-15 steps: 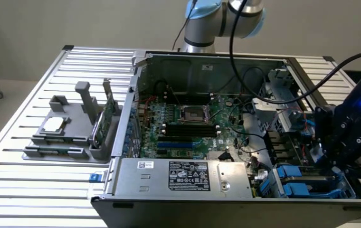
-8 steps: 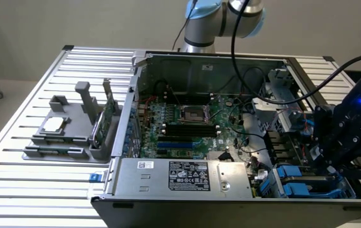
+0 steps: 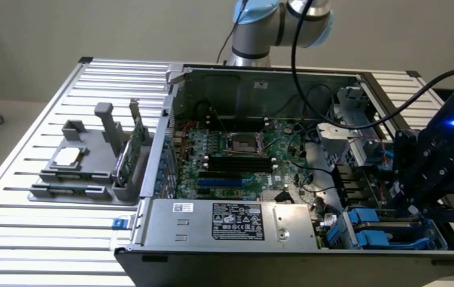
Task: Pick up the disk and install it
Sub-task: 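Insert the second disk wire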
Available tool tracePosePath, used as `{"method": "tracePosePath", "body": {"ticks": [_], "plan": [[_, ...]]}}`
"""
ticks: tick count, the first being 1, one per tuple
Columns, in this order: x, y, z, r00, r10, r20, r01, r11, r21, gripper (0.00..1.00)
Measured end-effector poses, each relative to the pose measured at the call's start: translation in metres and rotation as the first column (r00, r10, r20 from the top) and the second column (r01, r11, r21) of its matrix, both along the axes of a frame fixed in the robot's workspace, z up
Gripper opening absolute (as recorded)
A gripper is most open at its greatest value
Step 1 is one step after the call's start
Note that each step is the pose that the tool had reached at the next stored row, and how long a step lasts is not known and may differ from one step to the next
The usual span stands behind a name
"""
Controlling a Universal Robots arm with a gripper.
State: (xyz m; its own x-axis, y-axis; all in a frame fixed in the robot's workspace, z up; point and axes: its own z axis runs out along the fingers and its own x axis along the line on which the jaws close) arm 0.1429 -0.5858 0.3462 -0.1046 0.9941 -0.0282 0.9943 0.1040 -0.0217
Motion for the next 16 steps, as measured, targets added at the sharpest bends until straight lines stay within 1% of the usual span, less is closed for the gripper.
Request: {"method": "tracePosePath", "body": {"ticks": [6,12,16], "plan": [[0.0004,0.0013,-0.0028,0.9984,-0.056,-0.0016,0.056,0.9984,-0.0001,0.17],[0.0028,0.0049,-0.0031,0.9963,-0.086,-0.0018,0.086,0.9963,-0.0002,0.17],[0.0044,0.0071,-0.0034,0.9945,-0.105,-0.0030,0.105,0.9945,-0.0004,0.17]]}}
